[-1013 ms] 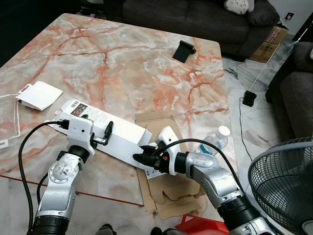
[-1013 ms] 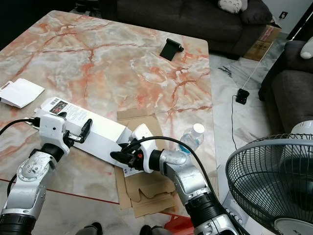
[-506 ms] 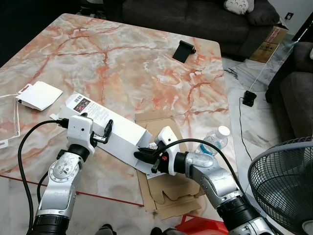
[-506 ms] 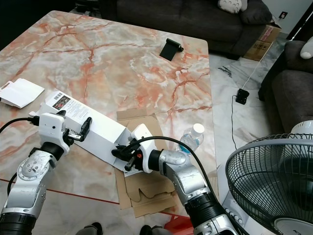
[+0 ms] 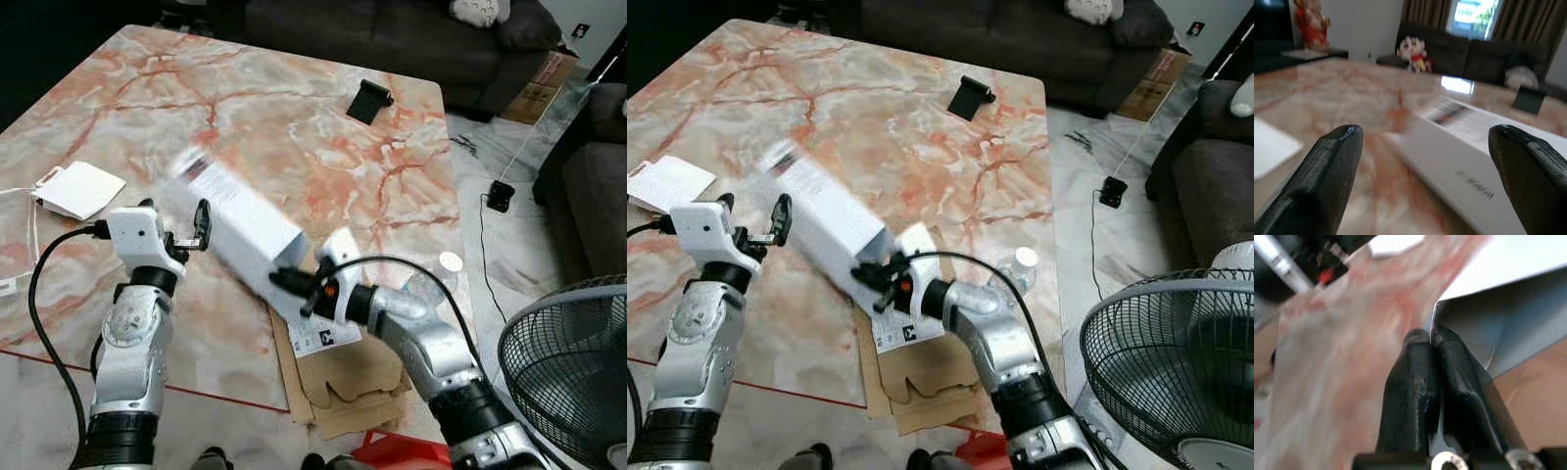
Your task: Picking trash to rubbish bin
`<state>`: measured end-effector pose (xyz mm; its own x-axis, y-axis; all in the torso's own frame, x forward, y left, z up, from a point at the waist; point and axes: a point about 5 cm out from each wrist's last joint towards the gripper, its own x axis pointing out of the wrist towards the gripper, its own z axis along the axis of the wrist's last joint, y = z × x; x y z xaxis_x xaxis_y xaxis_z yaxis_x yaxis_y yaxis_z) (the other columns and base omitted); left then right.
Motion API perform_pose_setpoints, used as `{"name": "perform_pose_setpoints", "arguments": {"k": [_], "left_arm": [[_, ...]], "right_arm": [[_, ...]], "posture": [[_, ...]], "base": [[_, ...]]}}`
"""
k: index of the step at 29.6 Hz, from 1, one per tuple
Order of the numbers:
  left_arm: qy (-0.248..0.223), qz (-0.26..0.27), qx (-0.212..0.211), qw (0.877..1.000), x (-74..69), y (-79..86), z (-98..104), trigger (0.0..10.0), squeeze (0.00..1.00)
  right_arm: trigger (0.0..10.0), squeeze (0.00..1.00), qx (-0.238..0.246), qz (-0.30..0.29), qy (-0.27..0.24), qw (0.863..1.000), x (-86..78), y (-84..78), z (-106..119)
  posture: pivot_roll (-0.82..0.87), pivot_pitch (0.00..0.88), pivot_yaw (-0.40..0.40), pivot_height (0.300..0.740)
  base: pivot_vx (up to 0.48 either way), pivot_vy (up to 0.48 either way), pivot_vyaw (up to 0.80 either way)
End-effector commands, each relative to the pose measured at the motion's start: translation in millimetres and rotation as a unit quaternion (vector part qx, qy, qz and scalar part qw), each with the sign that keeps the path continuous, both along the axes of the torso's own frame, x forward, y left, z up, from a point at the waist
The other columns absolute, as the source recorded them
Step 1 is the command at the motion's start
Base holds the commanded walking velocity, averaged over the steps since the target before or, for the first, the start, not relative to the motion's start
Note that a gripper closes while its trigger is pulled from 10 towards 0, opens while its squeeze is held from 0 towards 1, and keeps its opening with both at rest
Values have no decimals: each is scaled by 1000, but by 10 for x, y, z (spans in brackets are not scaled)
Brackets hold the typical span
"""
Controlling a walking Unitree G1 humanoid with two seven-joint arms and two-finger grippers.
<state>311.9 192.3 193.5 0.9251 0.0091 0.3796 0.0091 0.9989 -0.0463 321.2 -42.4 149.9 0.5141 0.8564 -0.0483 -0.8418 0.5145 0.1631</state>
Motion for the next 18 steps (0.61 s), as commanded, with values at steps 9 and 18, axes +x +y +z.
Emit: {"name": "perform_pose_setpoints", "arguments": {"k": [9, 18], "left_arm": [[-27, -22, -15, 999, 32, -322, 126, 10000, 0], [-20, 13, 9, 1000, 60, -473, 82, 10000, 0]], "right_arm": [[0, 0, 43, -135, -59, 988, 299, -64, 317], [10000, 0, 50, -252, -125, 958, 422, -252, 429]], "posture": [[57, 161, -155, 740], [58, 159, -154, 740]], "base": [[0, 0, 0], [0, 0, 0]]}}
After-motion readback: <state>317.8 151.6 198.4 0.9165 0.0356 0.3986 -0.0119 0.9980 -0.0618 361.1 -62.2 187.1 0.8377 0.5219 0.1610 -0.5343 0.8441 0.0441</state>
